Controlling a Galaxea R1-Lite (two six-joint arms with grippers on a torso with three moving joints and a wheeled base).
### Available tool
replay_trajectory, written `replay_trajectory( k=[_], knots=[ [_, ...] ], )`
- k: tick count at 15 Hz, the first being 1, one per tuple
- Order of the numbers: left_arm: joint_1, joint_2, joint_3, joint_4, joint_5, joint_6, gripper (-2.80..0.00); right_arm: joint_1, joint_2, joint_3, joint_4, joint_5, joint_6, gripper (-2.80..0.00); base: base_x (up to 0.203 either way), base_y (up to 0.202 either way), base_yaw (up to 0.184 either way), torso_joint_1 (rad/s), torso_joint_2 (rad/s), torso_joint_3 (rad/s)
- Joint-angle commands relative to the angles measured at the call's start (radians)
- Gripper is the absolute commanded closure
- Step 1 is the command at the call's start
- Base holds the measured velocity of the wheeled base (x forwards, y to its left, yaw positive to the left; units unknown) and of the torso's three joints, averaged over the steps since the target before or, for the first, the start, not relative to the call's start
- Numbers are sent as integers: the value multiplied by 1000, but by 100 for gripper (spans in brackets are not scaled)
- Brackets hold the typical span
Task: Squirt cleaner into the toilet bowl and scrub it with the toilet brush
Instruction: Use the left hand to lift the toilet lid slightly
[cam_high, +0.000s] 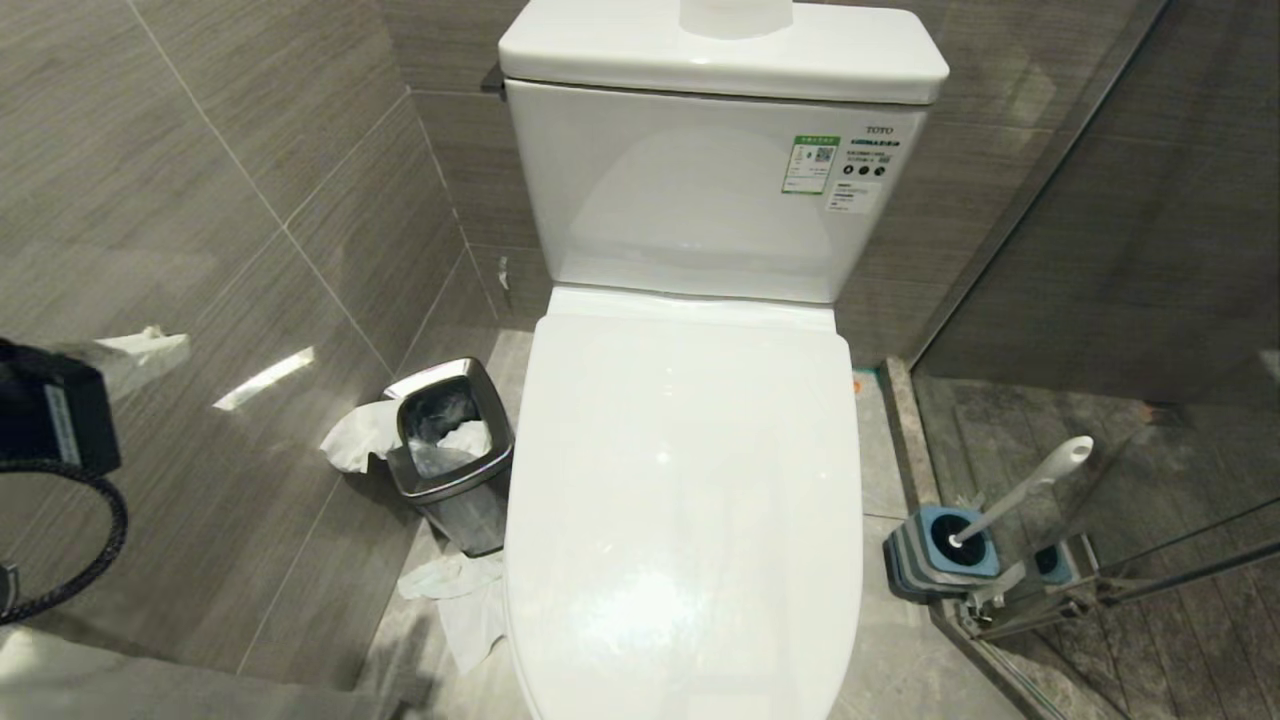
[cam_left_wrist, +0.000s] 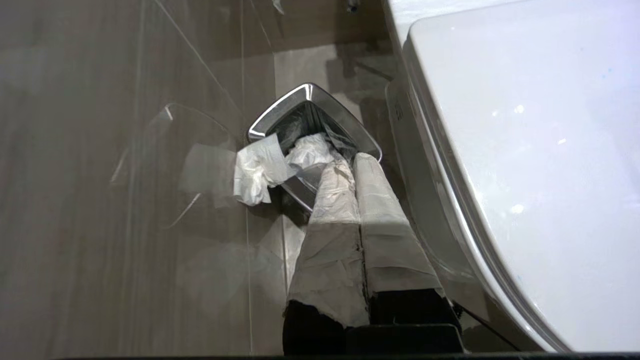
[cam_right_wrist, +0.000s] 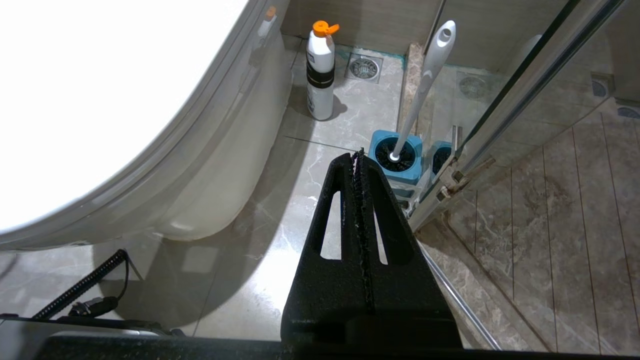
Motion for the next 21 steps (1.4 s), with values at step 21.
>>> replay_trajectory(
  k=[21],
  knots=[
    [-42,685,211,-523,-288,-305,0,1,0,0,0,0,0,0,0,0,0,0,0,0]
  ],
)
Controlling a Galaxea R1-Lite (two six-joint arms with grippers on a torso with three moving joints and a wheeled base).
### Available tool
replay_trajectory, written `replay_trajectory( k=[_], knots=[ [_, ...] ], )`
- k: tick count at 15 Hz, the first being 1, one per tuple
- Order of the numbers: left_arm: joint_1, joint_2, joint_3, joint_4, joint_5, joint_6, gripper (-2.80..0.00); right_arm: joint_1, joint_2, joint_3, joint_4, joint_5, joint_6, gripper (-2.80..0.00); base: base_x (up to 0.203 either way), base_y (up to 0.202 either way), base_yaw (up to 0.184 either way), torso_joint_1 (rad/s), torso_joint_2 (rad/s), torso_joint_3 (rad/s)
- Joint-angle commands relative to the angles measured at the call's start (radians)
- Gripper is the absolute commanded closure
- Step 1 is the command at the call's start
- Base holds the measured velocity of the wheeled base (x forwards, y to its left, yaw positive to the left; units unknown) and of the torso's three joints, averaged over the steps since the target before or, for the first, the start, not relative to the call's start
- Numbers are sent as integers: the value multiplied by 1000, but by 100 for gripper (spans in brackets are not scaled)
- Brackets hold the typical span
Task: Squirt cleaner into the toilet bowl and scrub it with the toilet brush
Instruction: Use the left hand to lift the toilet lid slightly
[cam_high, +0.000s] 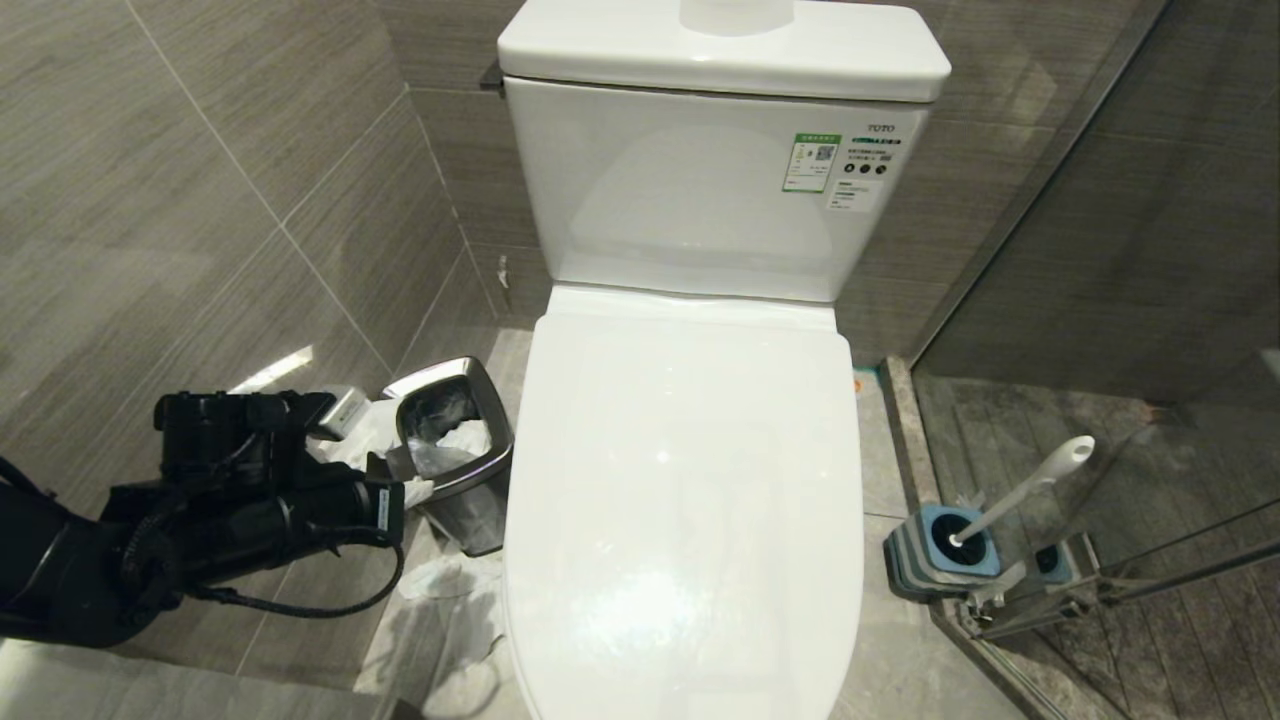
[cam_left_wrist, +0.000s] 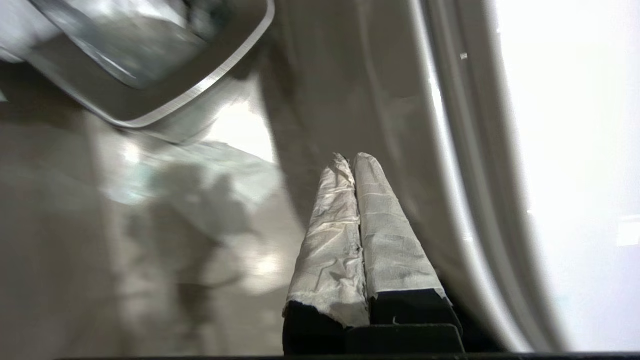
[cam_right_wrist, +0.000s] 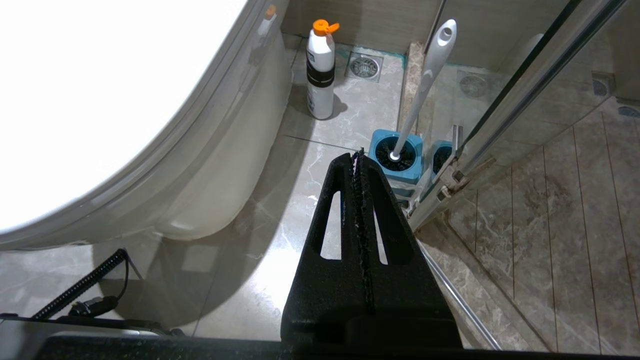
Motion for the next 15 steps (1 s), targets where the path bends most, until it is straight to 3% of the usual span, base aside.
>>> replay_trajectory(
  k=[1,5,8,10,11,14,15],
  knots=[
    [1,2,1,-5,-96,-169,0,0,0,0,-1,0,0,0,0,0,0,0,0,0],
    [3,5,51,-127,-169,-449,0,0,0,0,-1,0,0,0,0,0,0,0,0,0],
    [7,51,101,-284,-202,-547,0,0,0,-1,-1,0,0,0,0,0,0,0,0,0],
    [26,98,146,-388,-226,-568,0,0,0,0,-1,0,0,0,0,0,0,0,0,0],
    [35,111,176,-435,-277,-569,0,0,0,0,-1,0,0,0,0,0,0,0,0,0],
    [114,127,273,-580,-545,-567,0,0,0,-1,-1,0,0,0,0,0,0,0,0,0],
    [141,133,299,-636,-603,-560,0,0,0,0,-1,0,0,0,0,0,0,0,0,0]
  ],
)
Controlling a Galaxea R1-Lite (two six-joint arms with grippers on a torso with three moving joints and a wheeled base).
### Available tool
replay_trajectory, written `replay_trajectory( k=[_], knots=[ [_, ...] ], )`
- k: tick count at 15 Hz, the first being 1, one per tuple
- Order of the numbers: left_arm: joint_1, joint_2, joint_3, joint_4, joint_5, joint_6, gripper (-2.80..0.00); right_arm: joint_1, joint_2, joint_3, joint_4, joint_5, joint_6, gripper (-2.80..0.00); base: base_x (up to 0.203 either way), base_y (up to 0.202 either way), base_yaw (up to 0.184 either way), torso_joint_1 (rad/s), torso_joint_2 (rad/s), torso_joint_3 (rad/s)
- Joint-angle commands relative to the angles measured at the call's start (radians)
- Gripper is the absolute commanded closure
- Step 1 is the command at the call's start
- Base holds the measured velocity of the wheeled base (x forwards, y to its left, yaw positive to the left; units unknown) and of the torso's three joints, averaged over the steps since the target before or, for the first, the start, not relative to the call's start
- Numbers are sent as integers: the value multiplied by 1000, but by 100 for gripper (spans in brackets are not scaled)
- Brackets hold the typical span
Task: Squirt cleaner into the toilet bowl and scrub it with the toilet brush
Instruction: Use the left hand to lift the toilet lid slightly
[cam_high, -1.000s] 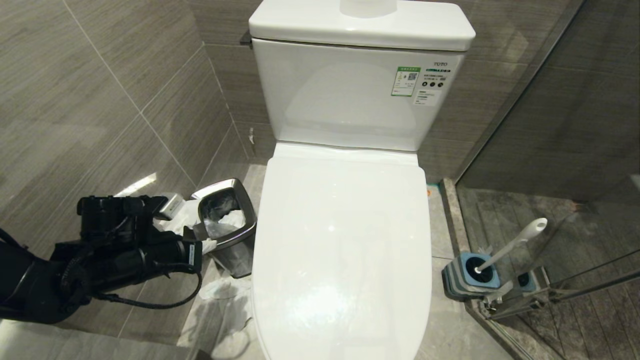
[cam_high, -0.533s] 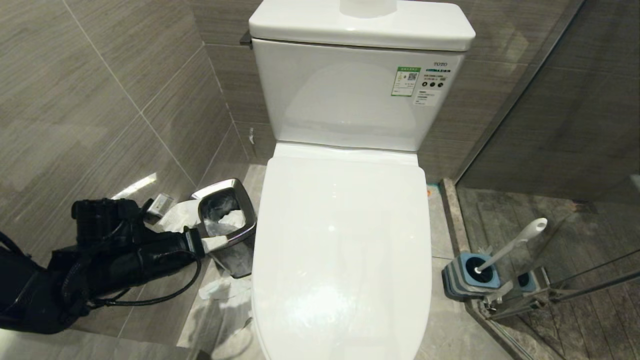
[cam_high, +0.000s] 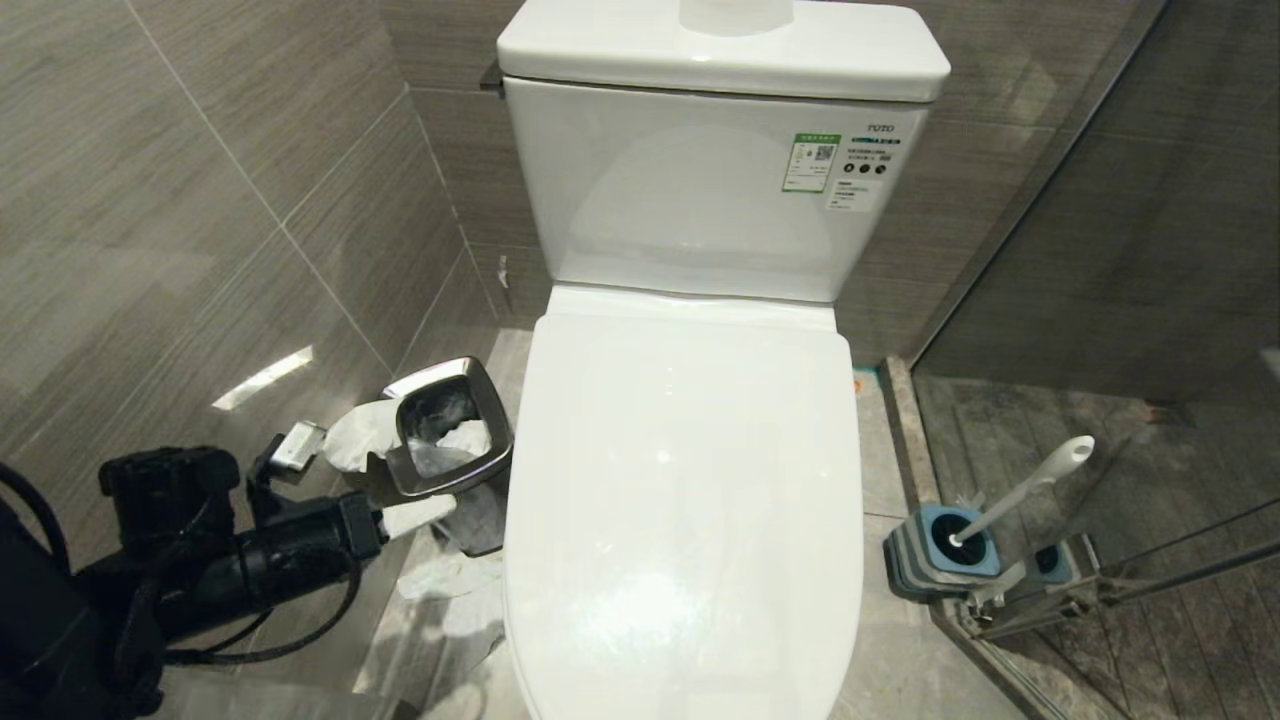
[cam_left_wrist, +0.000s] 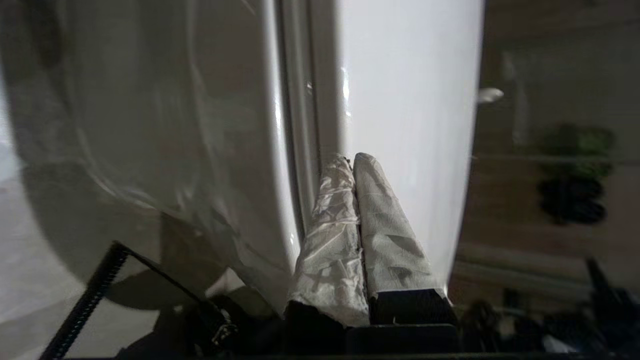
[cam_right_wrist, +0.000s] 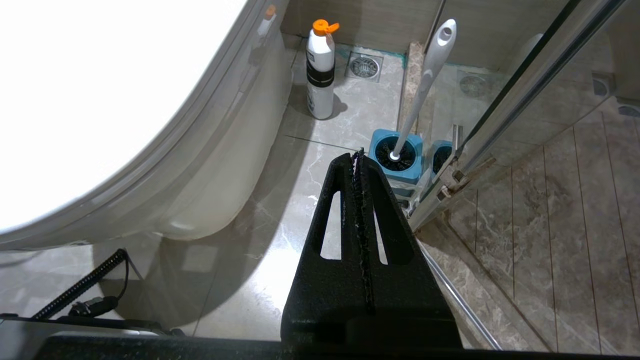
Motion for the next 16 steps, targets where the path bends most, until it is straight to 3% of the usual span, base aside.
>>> replay_trajectory(
  k=[1,6,10,13,14,16],
  knots=[
    [48,21,73,-104,-126,8,0,1,0,0,0,1,0,0,0,0,0,0,0,0],
    [28,35,201,-190,-135,-9,0,1,0,0,0,1,0,0,0,0,0,0,0,0],
    [-76,65,220,-209,-143,-6,0,1,0,-1,0,1,0,0,0,0,0,0,0,0],
    [-208,123,182,-213,-58,-5,0,1,0,0,0,1,0,0,0,0,0,0,0,0],
    [-233,145,174,-214,-24,-2,0,1,0,0,0,1,0,0,0,0,0,0,0,0],
    [-243,150,174,-214,-19,-2,0,1,0,-1,0,1,0,0,0,0,0,0,0,0]
  ],
)
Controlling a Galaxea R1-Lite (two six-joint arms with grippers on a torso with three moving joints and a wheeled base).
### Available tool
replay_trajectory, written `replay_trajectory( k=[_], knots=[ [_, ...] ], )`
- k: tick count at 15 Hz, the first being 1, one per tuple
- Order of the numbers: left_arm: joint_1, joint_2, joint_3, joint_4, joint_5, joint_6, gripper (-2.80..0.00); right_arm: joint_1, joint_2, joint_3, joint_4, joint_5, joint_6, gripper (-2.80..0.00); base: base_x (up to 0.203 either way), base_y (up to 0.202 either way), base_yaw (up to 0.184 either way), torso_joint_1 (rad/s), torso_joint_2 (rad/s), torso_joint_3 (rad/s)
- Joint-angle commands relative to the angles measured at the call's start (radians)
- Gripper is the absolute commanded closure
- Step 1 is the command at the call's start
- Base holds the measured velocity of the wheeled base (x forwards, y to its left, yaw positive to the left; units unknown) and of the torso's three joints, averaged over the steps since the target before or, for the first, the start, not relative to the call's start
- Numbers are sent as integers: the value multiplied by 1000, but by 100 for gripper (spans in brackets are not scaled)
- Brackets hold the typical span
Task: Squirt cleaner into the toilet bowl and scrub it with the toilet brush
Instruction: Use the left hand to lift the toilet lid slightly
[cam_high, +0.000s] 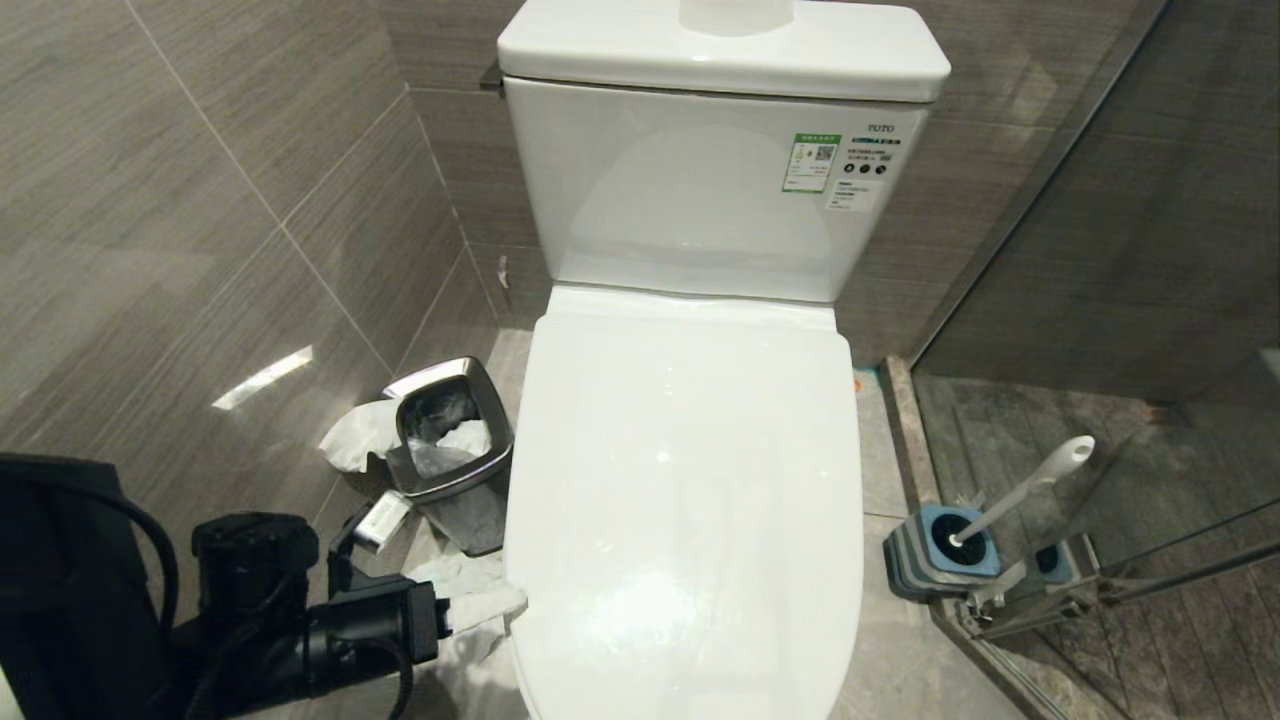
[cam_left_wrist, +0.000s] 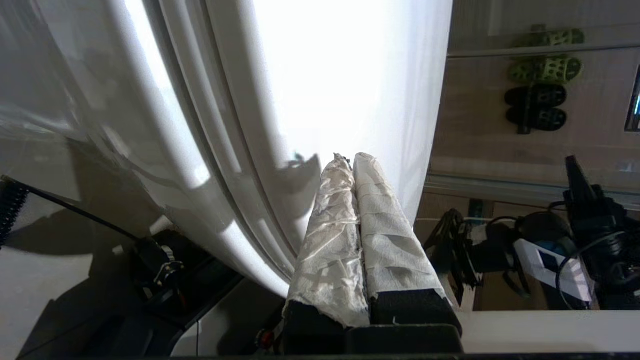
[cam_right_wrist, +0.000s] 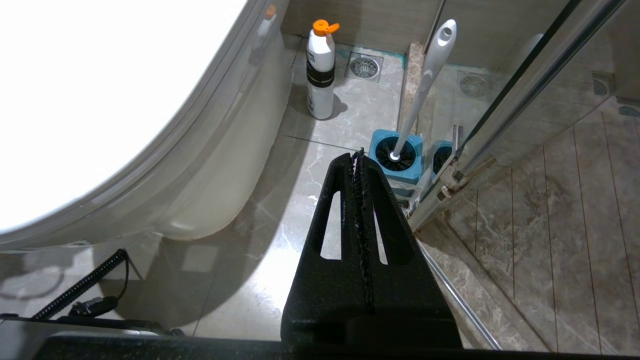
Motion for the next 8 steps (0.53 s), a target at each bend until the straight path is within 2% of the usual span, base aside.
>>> replay_trajectory(
  k=[1,5,8],
  knots=[
    [-15,23,2,-6,-5,-3,0,0,0,0,0,1,0,0,0,0,0,0,0,0],
    [26,26,3,-6,-8,-11,0,0,0,0,0,1,0,0,0,0,0,0,0,0],
    [27,25,4,-6,-8,-12,0,0,0,0,0,1,0,0,0,0,0,0,0,0]
  ],
)
